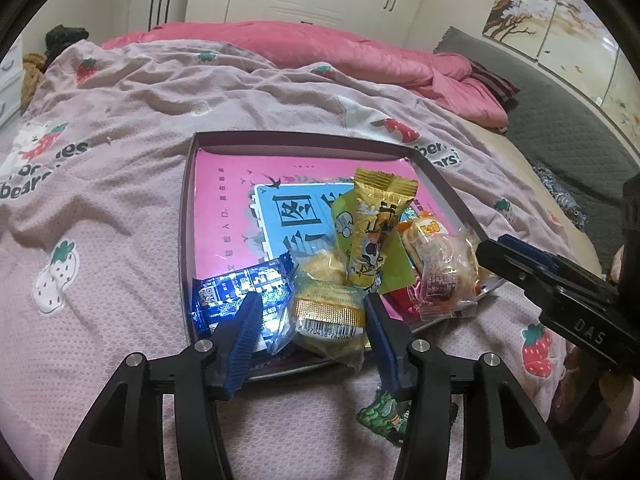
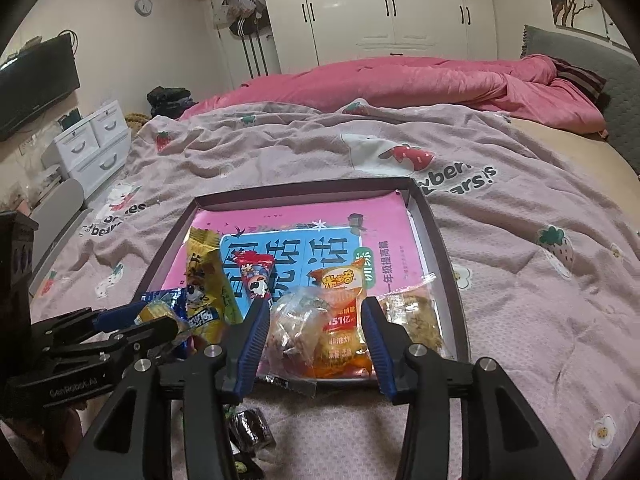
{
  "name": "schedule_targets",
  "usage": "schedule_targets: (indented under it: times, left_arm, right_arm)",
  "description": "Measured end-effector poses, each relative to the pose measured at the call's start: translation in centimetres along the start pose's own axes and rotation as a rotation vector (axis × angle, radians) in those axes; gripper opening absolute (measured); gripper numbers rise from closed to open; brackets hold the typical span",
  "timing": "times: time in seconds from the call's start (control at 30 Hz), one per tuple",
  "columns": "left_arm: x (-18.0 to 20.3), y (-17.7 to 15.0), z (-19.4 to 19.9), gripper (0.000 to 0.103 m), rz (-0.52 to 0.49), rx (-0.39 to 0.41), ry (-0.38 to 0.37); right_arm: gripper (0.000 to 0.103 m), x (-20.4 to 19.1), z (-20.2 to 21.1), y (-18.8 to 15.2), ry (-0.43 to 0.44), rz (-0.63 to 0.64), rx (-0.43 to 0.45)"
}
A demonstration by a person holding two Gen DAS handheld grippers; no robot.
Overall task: Organize snacks
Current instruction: 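Lower the cake into the tray and open the left tool while the right tool releases the pastry bag, then move the left tool to the green pea packet while the right tool approaches the dark chocolate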
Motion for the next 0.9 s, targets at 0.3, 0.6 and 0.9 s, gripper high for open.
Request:
schedule_targets:
  times: [0.3, 0.6, 0.9]
  left_arm:
    - [-0.2, 0.2, 0.7, 0.065, 0.002, 0.009, -0.001]
    - [-0.4, 0.4, 2.2, 0.071, -0.003, 0.026, 0.010]
    - [-0.8, 0.6, 4.7, 0.075, 0.002, 0.061, 0.034]
  right_arm:
    - [0.051, -0.4, 0.9, 0.1, 0.002, -0.002, 0.013]
    - [0.052, -1.0, 1.7, 0.2, 0.014, 0.005, 0.025]
    - [0.055, -2.0, 2.5, 0.2, 0.034, 0.024, 0.036]
Point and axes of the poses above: each gripper's, at about its wrist camera, not at the fingertips, and z roughly against the way its jaws point, x to its right, y to its top, the point moved 10 cm from there along -z, roughly the way its jaws point, and after that the axes turned 9 degrees about y, right-handed, at the moved point
